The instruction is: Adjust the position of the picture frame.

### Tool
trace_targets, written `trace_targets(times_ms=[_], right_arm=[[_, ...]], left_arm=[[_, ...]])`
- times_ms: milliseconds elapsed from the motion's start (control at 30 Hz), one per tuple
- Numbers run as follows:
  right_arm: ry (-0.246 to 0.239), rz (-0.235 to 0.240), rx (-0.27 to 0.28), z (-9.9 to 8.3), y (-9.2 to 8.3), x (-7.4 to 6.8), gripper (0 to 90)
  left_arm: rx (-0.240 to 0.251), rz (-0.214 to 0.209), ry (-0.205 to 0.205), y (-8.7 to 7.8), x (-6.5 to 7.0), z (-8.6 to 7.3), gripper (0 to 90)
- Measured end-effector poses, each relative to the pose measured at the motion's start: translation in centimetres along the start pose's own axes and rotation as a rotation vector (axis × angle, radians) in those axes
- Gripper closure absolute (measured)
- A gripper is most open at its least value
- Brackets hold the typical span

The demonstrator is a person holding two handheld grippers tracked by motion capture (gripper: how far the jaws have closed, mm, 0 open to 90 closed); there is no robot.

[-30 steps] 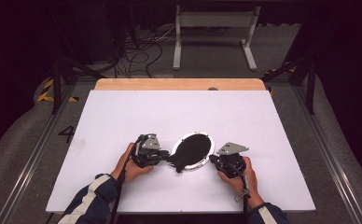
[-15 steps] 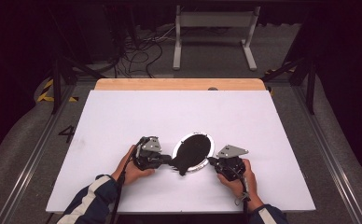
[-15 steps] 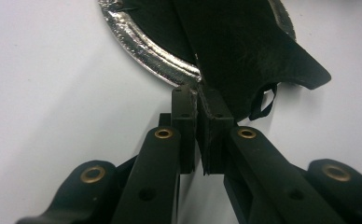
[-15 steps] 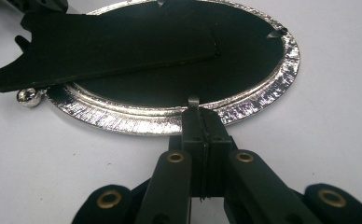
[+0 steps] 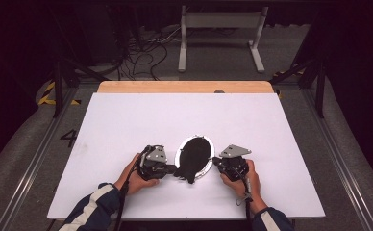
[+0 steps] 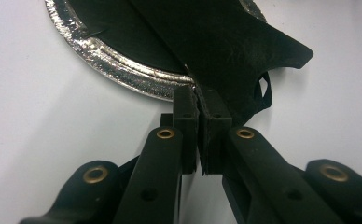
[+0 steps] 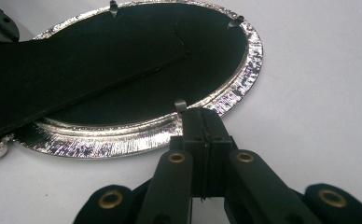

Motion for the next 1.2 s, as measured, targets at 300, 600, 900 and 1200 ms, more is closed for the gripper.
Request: trace_targets(times_ms=[300, 600, 900, 1200], right_arm=[[-0.052, 0.088, -0.023, -0.2, -1.1, -1.4, 90.0], [-0.032, 0.096, -0.017, -0.2, -0.9, -1.3, 90.0], [-0.025, 0.046, -0.012, 0.4, 0.5, -1.0, 90.0], [-0.041, 0.017, -0.002, 0.7, 1.3, -0.3, 90.0]], left_arm=[[-0.015, -0.019, 0.021, -0.1, 0.4, 0.0, 84.6], [-0.021, -0.025, 0.017, -0.2, 0.6, 0.0, 84.7], [0.004, -0.002, 0.021, 0.1, 0.7, -0.1, 88.6], [0.013, 0.022, 0.029, 0.7, 0.5, 0.2, 89.8]])
Point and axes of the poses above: each handheld gripper's, and its own axes: y roughly forward along the jaws, z roughly out of its top, x roughly to its right, the point moved 2 cm from there along y, roughly forward along the jaws, and after that the axes turned 15 degrees about x, right-handed, at the moved point
